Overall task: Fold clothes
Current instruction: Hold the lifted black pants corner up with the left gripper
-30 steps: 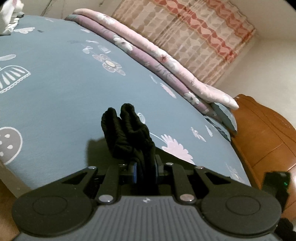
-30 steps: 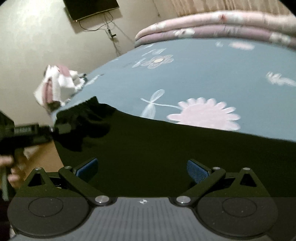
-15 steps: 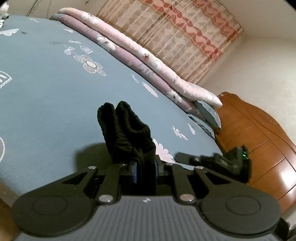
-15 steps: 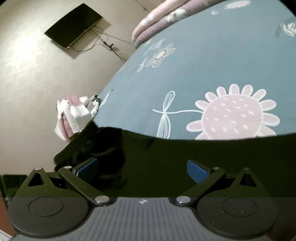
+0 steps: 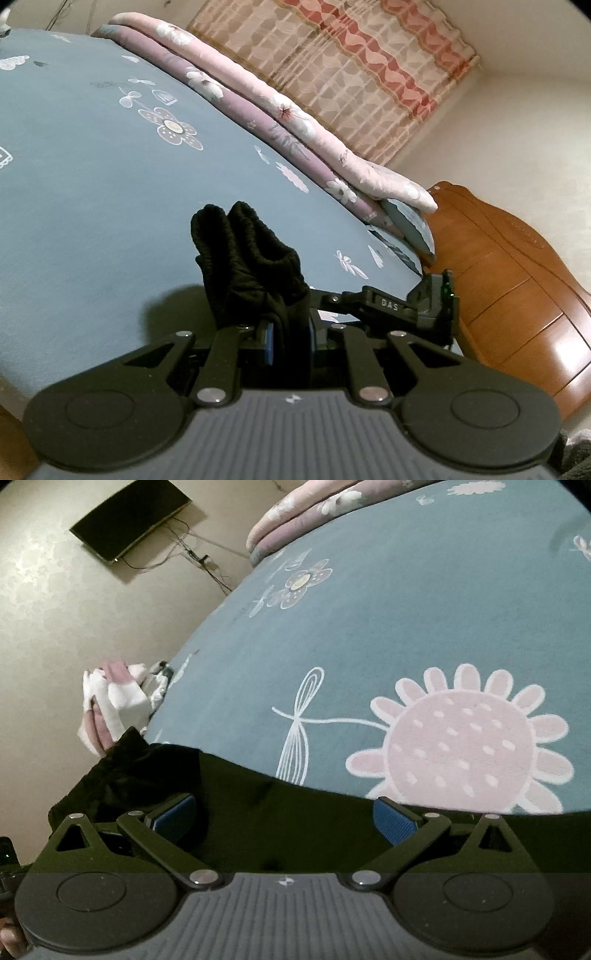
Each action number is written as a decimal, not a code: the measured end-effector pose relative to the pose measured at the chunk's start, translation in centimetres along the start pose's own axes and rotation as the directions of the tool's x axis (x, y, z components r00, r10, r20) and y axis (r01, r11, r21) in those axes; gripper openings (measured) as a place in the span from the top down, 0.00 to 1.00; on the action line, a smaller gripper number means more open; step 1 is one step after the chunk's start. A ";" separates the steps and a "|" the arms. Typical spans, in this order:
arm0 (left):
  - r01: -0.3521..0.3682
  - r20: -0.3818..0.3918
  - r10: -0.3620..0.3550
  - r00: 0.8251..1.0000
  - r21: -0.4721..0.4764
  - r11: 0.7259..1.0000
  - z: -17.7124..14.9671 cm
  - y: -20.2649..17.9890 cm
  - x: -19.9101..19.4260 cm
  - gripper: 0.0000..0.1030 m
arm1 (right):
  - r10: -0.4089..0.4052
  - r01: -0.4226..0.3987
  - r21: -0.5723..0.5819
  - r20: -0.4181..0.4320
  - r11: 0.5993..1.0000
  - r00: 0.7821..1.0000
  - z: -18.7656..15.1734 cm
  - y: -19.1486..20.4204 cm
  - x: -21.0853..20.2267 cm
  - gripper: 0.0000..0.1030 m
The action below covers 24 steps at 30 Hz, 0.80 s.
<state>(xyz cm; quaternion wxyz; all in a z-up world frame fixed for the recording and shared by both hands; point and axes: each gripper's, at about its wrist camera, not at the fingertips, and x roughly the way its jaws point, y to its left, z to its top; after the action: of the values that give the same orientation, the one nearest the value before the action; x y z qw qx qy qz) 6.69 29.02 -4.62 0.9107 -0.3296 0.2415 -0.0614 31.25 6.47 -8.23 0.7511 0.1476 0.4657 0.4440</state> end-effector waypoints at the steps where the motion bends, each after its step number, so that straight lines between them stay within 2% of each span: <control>1: 0.000 -0.001 0.000 1.000 0.002 1.000 0.0 -0.1 0.0 0.86 | -0.003 0.003 -0.009 -0.005 1.000 1.000 -0.2 0.4 -0.3 0.00; 5: 0.000 -0.004 0.000 1.000 0.012 1.000 0.0 -0.3 0.0 0.86 | 0.038 -0.040 -0.038 -0.050 0.998 0.998 -2.2 2.0 -2.3 0.00; 9: 0.000 -0.007 0.000 1.000 0.021 1.000 0.0 -0.6 0.1 0.86 | 0.082 -0.079 0.029 -0.117 0.996 0.990 -5.5 2.5 -3.6 0.00; 14: 0.001 -0.014 0.000 1.000 0.035 0.999 -0.1 -1.4 0.3 0.86 | 0.122 -0.102 0.127 -0.156 0.987 0.980 -9.3 2.7 -4.1 0.00; 20: 0.002 -0.025 -0.001 1.000 0.053 0.999 -0.2 -2.5 0.6 0.86 | 0.155 -0.126 0.182 -0.157 0.975 0.975 -12.6 3.5 -5.3 0.00; 24: 0.003 -0.032 -0.001 0.999 0.065 0.998 -0.3 -3.2 0.8 0.86 | 0.159 -0.130 0.194 -0.139 0.972 0.977 -13.2 3.7 -7.0 0.00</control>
<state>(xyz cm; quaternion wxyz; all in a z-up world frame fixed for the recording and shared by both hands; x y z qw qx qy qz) 7.38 26.15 -3.10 0.9168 -0.2990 0.2537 -0.0752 17.16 0.39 -8.84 0.6616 0.2152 0.5492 0.4629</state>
